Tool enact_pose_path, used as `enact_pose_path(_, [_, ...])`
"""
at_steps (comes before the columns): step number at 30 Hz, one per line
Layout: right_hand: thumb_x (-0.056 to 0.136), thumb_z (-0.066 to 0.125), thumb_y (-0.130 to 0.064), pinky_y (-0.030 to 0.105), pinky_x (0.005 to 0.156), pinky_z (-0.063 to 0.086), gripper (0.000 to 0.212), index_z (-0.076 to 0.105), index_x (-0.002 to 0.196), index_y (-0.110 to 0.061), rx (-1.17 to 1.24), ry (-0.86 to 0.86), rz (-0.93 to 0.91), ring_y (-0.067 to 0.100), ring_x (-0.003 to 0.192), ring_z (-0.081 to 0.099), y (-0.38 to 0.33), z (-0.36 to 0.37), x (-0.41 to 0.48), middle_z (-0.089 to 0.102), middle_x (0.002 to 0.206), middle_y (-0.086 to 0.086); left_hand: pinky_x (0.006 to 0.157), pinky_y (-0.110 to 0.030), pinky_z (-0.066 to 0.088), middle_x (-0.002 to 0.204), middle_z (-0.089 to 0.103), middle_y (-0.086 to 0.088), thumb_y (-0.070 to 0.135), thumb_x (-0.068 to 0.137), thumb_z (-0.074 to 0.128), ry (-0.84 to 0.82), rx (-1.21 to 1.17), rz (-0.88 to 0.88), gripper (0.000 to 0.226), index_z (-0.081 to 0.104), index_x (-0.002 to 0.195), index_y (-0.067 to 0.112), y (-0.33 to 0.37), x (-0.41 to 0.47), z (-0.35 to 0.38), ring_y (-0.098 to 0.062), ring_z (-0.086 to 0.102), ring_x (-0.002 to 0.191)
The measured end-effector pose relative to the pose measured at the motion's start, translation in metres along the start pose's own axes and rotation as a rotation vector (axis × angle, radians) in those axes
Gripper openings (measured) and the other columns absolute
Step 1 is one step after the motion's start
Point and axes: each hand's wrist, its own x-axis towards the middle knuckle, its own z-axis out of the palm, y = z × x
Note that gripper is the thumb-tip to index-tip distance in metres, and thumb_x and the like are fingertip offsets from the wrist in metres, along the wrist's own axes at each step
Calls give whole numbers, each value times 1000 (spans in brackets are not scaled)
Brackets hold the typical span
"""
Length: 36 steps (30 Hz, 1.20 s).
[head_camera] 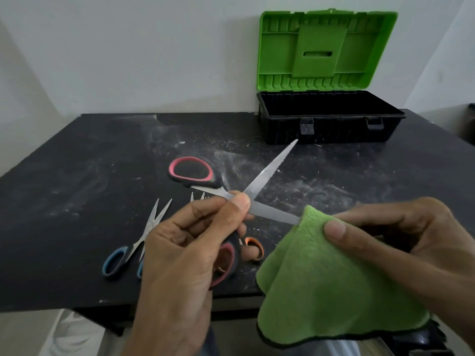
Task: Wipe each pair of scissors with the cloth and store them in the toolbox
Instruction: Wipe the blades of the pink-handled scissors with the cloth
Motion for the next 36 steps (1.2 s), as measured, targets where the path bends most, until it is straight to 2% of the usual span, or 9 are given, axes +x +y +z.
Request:
enact_pose_path(3, [76,74,-27,13,49,56,14,86,69,-29,26,21,6,13,58,79,0,-1,0,81,67,-1,40,-18,50,59,66,-9,24,54,77,-2,-6,0,16,77,64,11,1,1,1,-13,57,38])
enact_pose_path(9, [79,73,-24,23,56,61,17,87,77,-16,190,-32,69,28,69,82,5,-2,2,82,78,12,39,-19,51,61,68,-8,17,61,75,-23,-47,-60,10,78,67,9,0,3,3,-11,57,38])
enact_pose_path(12, [85,79,-26,22,58,61,15,87,81,-14,230,-43,120,30,72,82,9,-6,0,83,81,14,38,-18,49,59,66,-6,19,59,75,-7,-45,-81,12,78,65,10,1,4,1,-10,56,37])
enact_pose_path(16, [77,76,-43,26,65,63,32,88,91,-17,247,-74,178,31,82,83,14,-11,-4,84,90,13,38,-16,47,58,65,-4,24,56,76,-7,-31,-69,14,78,64,13,4,5,-3,-10,54,37])
enact_pose_path(20, [84,77,-35,18,63,62,13,88,85,-29,162,-30,108,20,79,83,12,-9,-3,85,85,3,40,-19,49,58,67,-8,24,55,78,-39,39,15,13,77,62,13,2,0,0,-14,57,39])
enact_pose_path(24, [79,72,-36,18,65,63,15,86,82,-39,-8,-64,33,8,76,81,4,-1,-1,83,81,-10,42,-21,51,56,67,-9,24,55,79,-63,114,97,16,78,65,12,0,-4,4,-17,61,42])
enact_pose_path(28, [81,71,-35,22,73,65,17,87,82,-30,80,-74,75,16,77,82,8,-7,-1,84,84,-1,41,-18,51,58,67,-6,23,56,77,-27,50,17,12,77,63,13,1,3,-3,-11,59,41])
enact_pose_path(32, [79,71,-31,26,69,66,19,87,82,-21,167,-48,130,25,79,82,13,-13,-4,84,86,7,39,-16,47,57,64,-5,22,59,74,-8,9,-39,14,76,66,9,3,7,-8,-12,55,39])
enact_pose_path(36, [78,72,-29,30,71,67,19,88,85,-22,192,-61,148,25,82,83,16,-14,-6,84,89,8,38,-17,48,57,65,-4,23,58,75,-28,22,-38,12,76,64,12,2,5,-5,-13,55,37])
